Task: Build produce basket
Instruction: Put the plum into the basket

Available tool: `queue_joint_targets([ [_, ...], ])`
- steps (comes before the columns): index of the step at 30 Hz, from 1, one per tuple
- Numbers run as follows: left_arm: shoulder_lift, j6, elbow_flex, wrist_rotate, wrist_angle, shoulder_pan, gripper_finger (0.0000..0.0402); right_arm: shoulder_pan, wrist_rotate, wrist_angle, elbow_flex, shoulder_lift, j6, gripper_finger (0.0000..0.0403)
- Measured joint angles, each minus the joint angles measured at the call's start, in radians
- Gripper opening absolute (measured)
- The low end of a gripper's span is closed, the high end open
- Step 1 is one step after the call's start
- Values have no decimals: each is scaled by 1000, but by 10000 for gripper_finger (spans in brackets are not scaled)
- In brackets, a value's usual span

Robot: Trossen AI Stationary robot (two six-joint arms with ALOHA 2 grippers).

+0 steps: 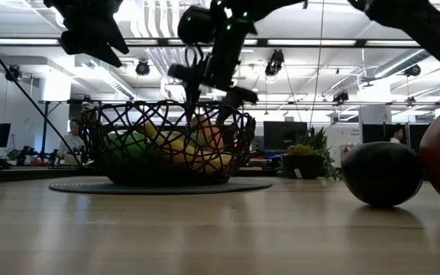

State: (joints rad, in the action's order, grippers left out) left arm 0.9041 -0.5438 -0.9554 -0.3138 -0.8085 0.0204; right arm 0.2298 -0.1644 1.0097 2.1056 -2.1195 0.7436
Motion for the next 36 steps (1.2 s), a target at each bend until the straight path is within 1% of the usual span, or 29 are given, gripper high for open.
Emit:
queue_joint_targets([
  [3,-9,0,0,0,0,0,215,-3,-23,39,0,52,-33,328],
  [5,-16,0,0,1,1,0,215,-15,-35,64,0,92,-61,332],
  [7,-21,0,0,1,11,0,215,-41,-73,108,0,141,-97,329],
  [10,-33,0,0,20,33,-1,215,-106,-146,152,-15,229,-199,325],
  [13,-36,1,-2,69,102,-1,215,-196,-202,175,-59,332,-317,325],
  [16,-23,37,4,111,219,-1,215,-297,-265,189,-148,441,-337,325],
  [18,6,105,5,155,306,-2,215,-364,-335,205,-241,521,-256,325],
  [20,50,159,6,219,403,-2,215,-428,-382,221,-361,611,-131,325],
  [25,227,260,-4,410,637,-23,215,-605,-396,216,-668,814,252,325],
  [28,361,343,-40,486,741,-85,215,-728,-393,213,-810,902,464,325],
  [32,538,487,-129,492,769,-194,215,-893,-396,212,-936,985,695,325],
  [36,707,474,-218,434,769,-255,215,-1026,-412,211,-1012,1030,810,325],
])
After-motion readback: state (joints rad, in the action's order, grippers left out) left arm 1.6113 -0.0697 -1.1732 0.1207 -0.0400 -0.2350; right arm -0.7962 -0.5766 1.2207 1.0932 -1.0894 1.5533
